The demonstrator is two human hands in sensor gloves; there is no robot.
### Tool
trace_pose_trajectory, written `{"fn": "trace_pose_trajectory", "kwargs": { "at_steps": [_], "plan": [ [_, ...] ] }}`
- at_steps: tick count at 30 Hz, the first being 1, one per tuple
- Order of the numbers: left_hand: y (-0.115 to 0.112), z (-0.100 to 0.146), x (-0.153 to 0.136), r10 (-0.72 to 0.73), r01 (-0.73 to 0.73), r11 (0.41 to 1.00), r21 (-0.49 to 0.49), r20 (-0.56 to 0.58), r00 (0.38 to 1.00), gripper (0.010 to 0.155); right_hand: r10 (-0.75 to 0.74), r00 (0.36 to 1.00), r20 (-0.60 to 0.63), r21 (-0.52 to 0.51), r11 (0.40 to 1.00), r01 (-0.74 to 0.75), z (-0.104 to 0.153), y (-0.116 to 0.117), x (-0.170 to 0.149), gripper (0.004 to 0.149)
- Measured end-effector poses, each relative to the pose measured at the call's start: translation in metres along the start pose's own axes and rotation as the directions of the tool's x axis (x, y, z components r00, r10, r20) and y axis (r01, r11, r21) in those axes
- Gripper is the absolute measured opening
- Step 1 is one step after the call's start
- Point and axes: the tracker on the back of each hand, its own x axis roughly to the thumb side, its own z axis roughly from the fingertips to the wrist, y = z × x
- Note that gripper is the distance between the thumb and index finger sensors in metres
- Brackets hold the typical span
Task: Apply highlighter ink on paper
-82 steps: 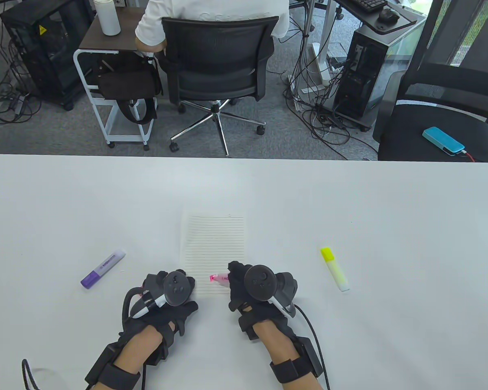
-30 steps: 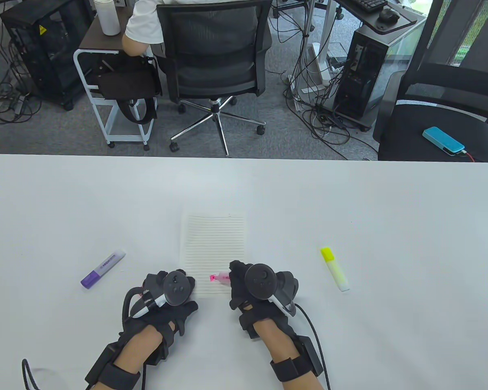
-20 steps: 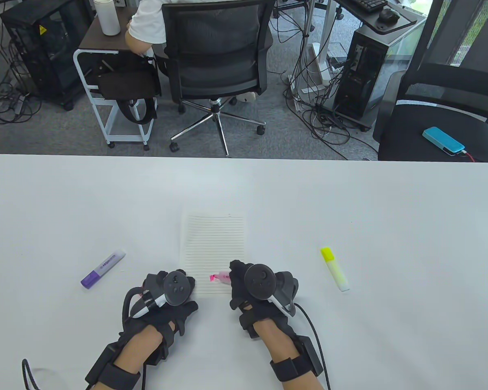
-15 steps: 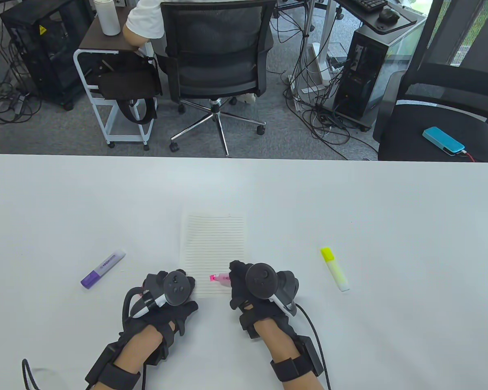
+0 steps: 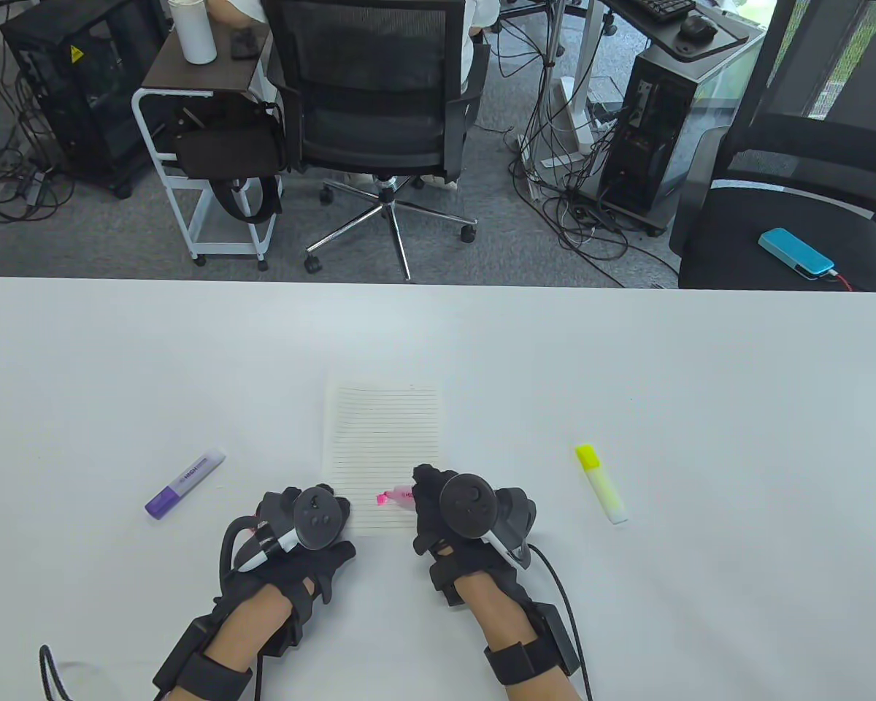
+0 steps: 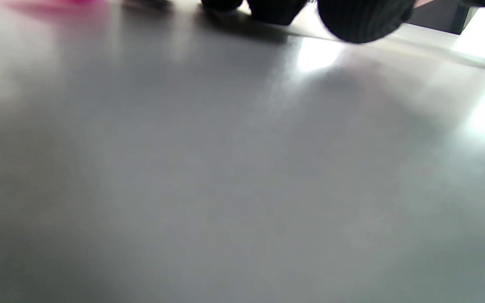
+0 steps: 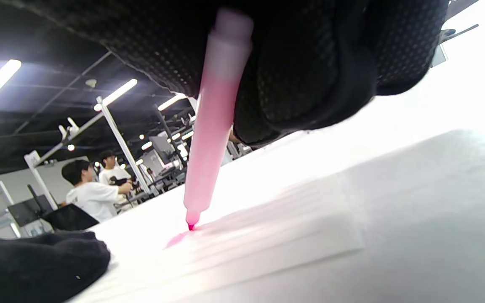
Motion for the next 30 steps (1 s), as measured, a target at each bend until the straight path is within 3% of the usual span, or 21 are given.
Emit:
{"fn": "trace_pose_trajectory", "kwargs": {
  "at_steps": [3,9,15,20,27,30],
  "plan": [
    [0.0000,0.0000,0.0000,0.000,0.000,1.000,0.000,0.000,1.000,0.068,-0.026,1.000,-0.011,0.035,0.999,0.027,0.0002,-0.0034,0.0006,0.036],
    [0.0000,0.0000,0.0000,0.000,0.000,1.000,0.000,0.000,1.000,0.069,-0.021,1.000,0.000,-0.006,1.000,0.021,0.0008,-0.0003,0.0023,0.037],
    [0.0000,0.0000,0.0000,0.000,0.000,1.000,0.000,0.000,1.000,0.068,-0.024,1.000,-0.013,0.032,0.999,0.024,0.0006,-0.0035,0.0025,0.036],
    [0.0000,0.0000,0.0000,0.000,0.000,1.000,0.000,0.000,1.000,0.068,-0.023,1.000,-0.010,-0.014,1.000,0.023,0.0007,-0.0016,0.0021,0.037],
    [-0.0003,0.0001,0.0002,0.000,0.000,1.000,0.000,0.000,1.000,0.068,-0.027,1.000,-0.015,0.044,0.999,0.027,0.0002,-0.0041,0.0029,0.036],
    [-0.0003,0.0001,0.0002,0.000,0.000,1.000,0.000,0.000,1.000,0.068,-0.026,1.000,-0.007,0.016,1.000,0.026,0.0004,-0.0036,0.0035,0.036]
  ]
}}
